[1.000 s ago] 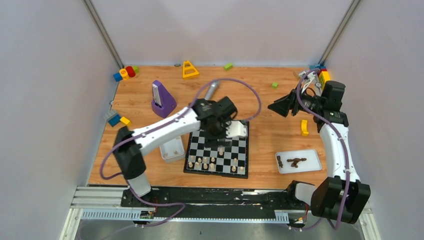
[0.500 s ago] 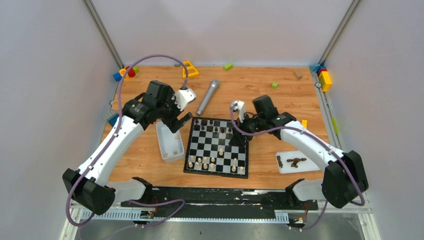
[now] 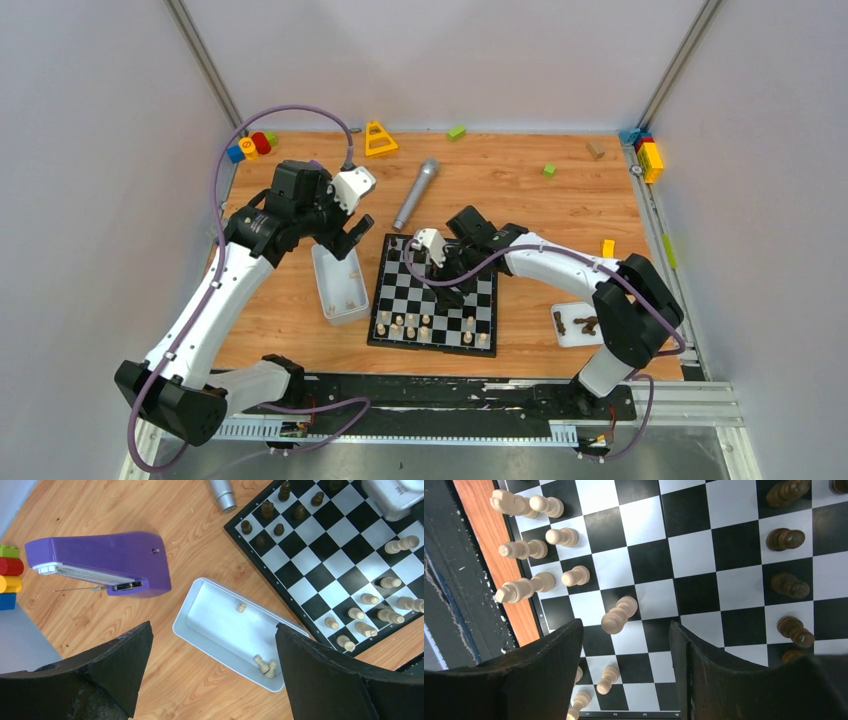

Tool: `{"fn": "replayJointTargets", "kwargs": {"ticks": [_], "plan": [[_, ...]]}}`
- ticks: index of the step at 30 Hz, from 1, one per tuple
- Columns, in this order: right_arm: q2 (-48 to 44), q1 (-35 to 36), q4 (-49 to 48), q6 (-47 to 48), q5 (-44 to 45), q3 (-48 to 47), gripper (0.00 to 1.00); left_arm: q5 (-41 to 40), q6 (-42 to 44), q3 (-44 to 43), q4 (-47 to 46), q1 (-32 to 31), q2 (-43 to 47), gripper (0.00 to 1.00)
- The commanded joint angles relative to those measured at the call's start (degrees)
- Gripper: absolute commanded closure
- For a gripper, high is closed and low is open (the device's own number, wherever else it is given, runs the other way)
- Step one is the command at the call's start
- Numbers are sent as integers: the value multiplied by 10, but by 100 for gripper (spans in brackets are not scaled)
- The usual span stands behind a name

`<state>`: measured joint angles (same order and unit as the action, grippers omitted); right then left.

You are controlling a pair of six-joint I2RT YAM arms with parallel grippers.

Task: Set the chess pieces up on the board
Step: Move the chess piece to the chessboard.

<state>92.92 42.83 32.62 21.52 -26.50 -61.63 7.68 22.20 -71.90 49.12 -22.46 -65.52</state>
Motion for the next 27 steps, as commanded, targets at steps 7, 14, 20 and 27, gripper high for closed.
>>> {"fn": "replayJointTargets", "kwargs": {"ticks": [7,14,20,27], "plan": [[37,24,1,20,21,-39,58,6,-13,0,-26,3,8,0],[9,35,22,30,7,-34,86,-6,-9,1,-27,3,10,0],[-30,70,29,47,21,4,96,-21,-15,7,-32,5,12,0],[-48,124,23,49,55,26,100,-29,-22,-2,-28,9,16,0]]}}
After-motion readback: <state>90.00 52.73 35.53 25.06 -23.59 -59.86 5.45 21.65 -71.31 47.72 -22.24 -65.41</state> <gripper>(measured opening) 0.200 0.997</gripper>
